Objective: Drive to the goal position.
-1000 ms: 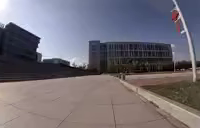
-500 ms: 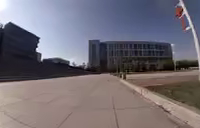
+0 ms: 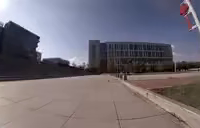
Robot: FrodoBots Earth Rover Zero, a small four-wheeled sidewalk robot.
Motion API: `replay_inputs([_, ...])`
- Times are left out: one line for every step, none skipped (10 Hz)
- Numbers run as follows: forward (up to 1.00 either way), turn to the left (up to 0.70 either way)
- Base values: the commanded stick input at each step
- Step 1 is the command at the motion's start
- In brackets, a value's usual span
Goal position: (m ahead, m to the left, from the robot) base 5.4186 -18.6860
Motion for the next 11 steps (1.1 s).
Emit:
replay_inputs([0.7,0.0])
replay_inputs([0.7,0.0])
replay_inputs([0.7,0.0])
replay_inputs([0.7,0.0])
replay_inputs([0.7,0.0])
replay_inputs([0.7,0.0])
replay_inputs([0.7,0.0])
replay_inputs([0.7,0.0])
replay_inputs([0.7,0.0])
replay_inputs([0.7,0.0])
replay_inputs([0.7,0.0])
